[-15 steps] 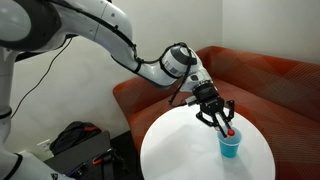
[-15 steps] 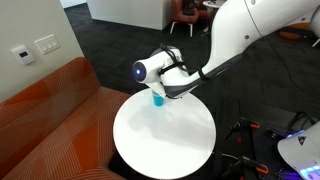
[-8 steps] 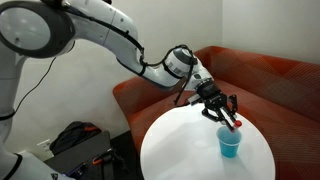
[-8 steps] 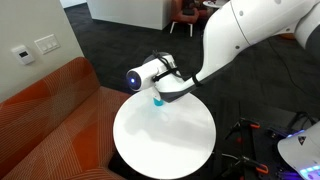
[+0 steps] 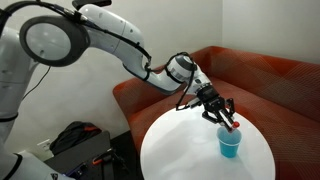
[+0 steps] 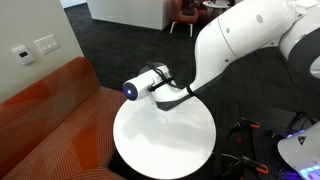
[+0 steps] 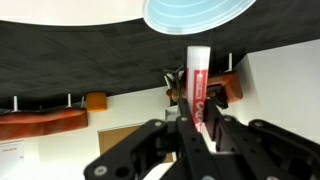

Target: Put the red marker in the light blue cup

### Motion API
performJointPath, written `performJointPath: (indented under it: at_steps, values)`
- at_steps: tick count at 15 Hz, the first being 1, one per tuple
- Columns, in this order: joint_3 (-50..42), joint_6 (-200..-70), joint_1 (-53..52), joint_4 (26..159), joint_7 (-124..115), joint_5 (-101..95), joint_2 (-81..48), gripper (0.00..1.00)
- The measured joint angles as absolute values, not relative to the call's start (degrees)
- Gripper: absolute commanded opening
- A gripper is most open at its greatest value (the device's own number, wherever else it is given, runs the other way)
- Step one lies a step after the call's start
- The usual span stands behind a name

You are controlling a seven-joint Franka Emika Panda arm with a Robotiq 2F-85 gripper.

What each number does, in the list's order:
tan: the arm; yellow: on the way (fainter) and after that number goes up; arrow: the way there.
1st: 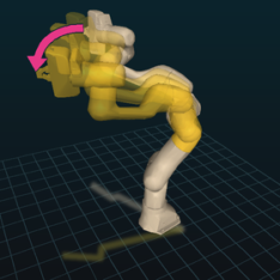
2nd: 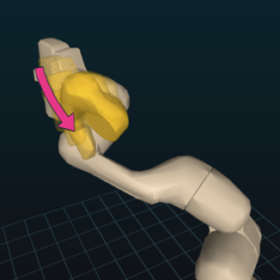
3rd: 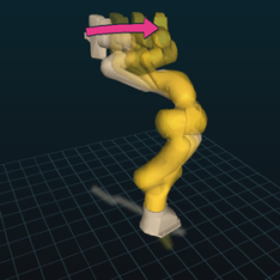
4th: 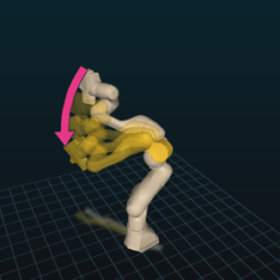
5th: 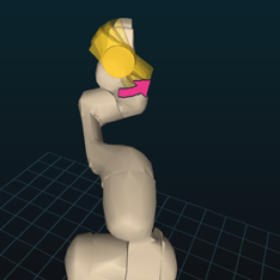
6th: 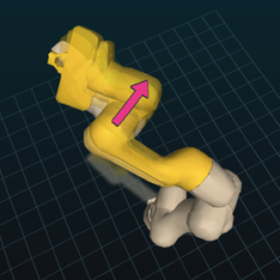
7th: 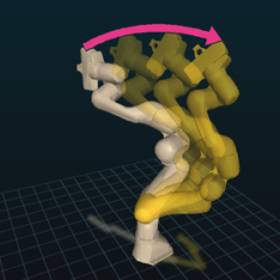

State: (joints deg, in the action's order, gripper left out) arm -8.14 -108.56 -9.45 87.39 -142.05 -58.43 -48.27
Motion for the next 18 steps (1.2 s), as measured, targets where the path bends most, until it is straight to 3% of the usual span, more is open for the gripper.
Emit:
performJointPath:
  at_steps: [14,17,18]
  values:
    - [-7.9,-108.6,-9.4,82.1,-140.9,-58.4,-56.2,0.05]
    - [-7.9,-108.6,-9.4,81.3,-140.9,-58.3,-57.1,0.27]
    - [-7.9,-108.6,-9.4,81.1,-140.9,-58.2,-57.3,0.29]
